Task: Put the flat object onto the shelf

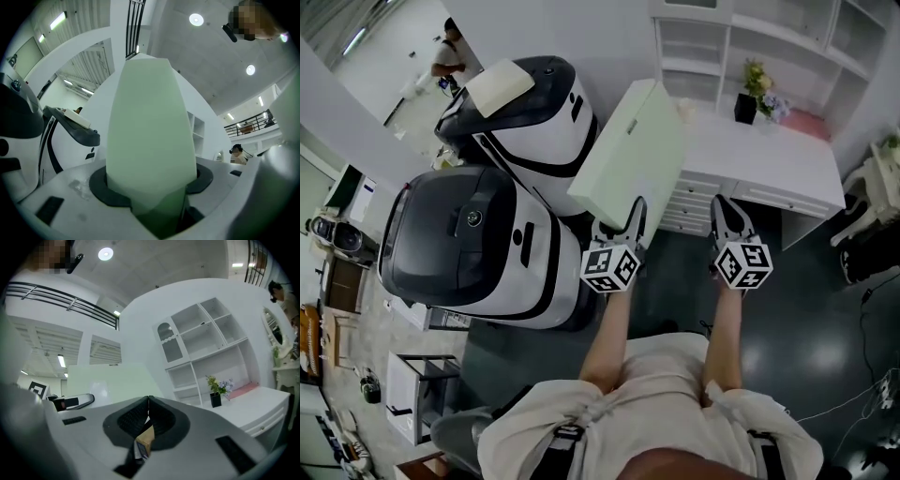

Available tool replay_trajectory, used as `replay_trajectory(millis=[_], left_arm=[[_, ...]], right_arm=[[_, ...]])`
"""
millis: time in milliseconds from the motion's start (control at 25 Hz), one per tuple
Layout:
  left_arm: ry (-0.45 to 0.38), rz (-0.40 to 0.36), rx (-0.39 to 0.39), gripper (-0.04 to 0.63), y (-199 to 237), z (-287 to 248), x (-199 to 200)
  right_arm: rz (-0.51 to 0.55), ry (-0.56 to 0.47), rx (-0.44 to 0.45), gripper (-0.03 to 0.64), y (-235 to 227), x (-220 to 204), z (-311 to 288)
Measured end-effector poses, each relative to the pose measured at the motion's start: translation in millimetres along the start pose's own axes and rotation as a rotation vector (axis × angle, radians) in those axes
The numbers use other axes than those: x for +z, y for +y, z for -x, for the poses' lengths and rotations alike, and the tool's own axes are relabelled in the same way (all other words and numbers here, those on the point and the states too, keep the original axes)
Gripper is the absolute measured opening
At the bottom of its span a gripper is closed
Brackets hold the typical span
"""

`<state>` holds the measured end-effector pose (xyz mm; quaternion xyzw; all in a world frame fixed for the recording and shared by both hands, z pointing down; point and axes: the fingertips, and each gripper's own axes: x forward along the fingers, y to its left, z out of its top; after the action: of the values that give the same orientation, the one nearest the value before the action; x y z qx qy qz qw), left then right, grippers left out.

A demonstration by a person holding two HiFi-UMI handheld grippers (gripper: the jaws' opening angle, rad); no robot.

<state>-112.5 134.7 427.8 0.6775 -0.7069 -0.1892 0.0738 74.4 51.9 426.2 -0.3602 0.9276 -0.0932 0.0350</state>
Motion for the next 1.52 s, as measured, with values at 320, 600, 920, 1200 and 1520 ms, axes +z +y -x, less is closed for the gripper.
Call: replay_trajectory(millis=[320, 600, 920, 1200, 1520], left_arm=[[-0.028, 0.122, 0.043, 0.267, 1, -9, -25], [-0.021, 0.241, 0.056, 0.267, 16, -15, -39], [-0.024, 0.374, 0.058, 0.267, 43, -71, -58], [-0.007, 0.458, 0.019, 0.267, 53, -167, -66], [0.033, 0.548, -0.029, 0.267, 61, -262, -73]], right_arm=[[-0.004, 0.041, 0.013, 0.067, -36, -19, -7], [0.003, 0.073, 0.037, 0.067, -34, -29, -21], [0.039, 0.107, 0.044, 0.067, -56, -31, -73], [0.045, 0.096, 0.031, 0.067, -96, -15, -141], [0.05, 0.081, -0.023, 0.067, -144, 7, -203]])
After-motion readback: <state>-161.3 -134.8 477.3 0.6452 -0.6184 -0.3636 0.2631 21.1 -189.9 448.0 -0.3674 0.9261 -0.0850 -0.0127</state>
